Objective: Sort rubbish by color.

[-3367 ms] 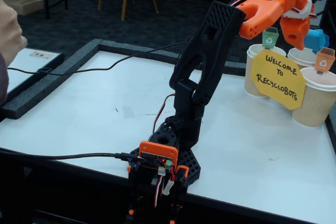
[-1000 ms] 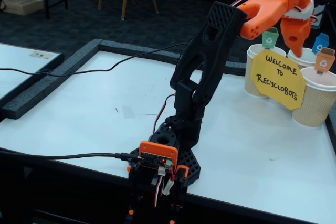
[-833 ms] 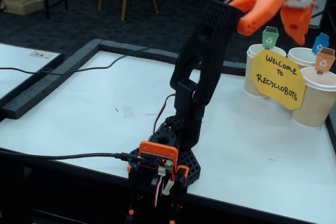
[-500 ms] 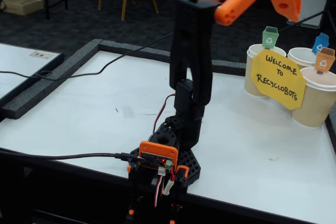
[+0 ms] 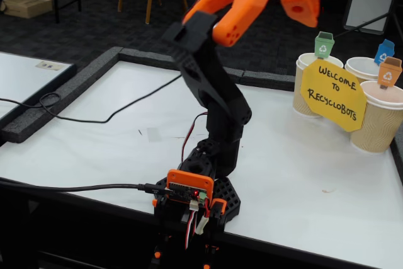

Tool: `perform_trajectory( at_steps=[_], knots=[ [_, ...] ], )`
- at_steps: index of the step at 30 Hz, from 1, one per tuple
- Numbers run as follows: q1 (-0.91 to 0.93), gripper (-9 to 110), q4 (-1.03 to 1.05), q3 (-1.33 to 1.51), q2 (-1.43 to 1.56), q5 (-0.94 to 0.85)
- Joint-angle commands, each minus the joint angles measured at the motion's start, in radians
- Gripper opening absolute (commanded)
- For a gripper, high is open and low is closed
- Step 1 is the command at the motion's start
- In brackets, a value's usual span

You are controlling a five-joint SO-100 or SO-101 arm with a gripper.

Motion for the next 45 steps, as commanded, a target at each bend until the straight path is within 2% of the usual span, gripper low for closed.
perform_trajectory(
  at_steps=[1, 10, 17, 31, 45],
  knots=[
    [-0.066, 0, 0.009, 0.026, 0.163, -0.018],
    [-0.176, 0, 0.041, 0.213, 0.344, -0.018],
    [-0.331, 0, 0.120, 0.279, 0.454, -0.018],
    [-0.753, 0, 0.304, 0.249, 0.523, -0.018],
    [-1.058, 0, 0.308, 0.235, 0.525, -0.018]
  ],
)
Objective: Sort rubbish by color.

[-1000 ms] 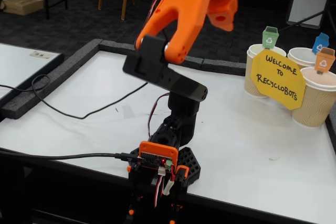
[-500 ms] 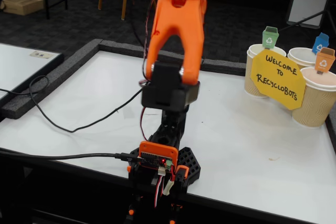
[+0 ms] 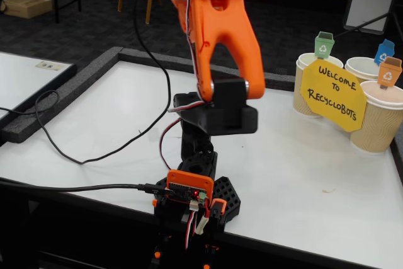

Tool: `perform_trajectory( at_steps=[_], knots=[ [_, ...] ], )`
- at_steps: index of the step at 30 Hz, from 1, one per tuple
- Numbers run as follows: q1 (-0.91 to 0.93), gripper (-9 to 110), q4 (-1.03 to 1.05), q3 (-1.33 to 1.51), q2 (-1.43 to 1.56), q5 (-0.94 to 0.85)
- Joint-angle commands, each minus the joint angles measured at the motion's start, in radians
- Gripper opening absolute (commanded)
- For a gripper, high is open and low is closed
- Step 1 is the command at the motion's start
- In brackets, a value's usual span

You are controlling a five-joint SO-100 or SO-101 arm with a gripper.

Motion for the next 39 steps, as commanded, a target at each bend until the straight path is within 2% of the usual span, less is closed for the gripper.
perform_trajectory(
  at_steps=[1, 11, 26, 39],
  knots=[
    [-0.091, 0, 0.002, -0.077, 0.018, -0.018],
    [-0.169, 0, 0.000, -0.081, 0.018, -0.018],
    [-0.155, 0, -0.058, -0.018, 0.114, -0.020],
    [0.293, 0, -0.233, 0.006, 0.109, -0.020]
  ],
)
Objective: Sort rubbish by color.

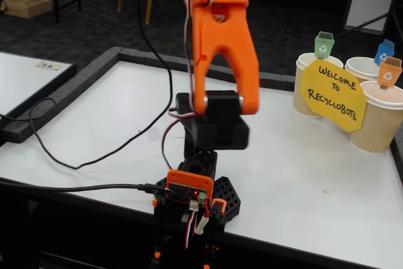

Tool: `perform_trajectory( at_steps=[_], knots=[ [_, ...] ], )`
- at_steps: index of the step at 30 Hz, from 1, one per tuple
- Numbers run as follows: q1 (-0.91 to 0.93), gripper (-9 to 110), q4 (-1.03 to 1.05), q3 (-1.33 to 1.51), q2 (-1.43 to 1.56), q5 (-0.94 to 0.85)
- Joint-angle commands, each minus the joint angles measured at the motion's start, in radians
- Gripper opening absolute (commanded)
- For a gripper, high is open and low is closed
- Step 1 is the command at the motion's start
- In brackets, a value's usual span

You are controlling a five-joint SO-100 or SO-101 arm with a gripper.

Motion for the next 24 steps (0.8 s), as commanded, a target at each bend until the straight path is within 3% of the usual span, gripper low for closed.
perform_trajectory(
  at_steps=[1, 14, 24],
  knots=[
    [0.167, 0, -0.075, -0.005, -0.006, -0.020],
    [0.615, 0, -0.290, 0.150, -0.014, -0.017],
    [0.847, 0, -0.407, 0.230, -0.029, -0.017]
  ],
)
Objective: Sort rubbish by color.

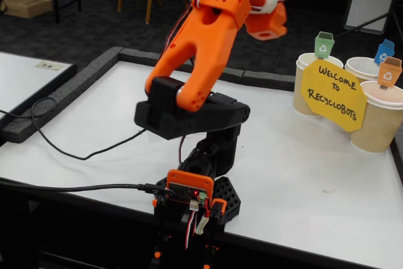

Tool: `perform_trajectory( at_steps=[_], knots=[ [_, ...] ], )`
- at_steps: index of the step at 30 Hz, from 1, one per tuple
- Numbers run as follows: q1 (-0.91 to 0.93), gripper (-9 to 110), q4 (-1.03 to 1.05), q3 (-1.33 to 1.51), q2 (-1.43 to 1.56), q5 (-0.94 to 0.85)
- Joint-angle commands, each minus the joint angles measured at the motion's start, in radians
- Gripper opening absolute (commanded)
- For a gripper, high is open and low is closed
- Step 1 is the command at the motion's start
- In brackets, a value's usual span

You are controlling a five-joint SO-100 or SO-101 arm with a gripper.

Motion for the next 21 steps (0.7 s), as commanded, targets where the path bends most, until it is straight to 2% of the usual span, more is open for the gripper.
perform_trajectory(
  at_steps=[1, 10, 21],
  knots=[
    [0.106, 0, -0.074, 0.002, -0.014, -0.018],
    [0.147, 0, -0.083, 0.026, -0.003, -0.014],
    [0.058, 0, 0.017, 0.064, 0.115, -0.006]
  ],
)
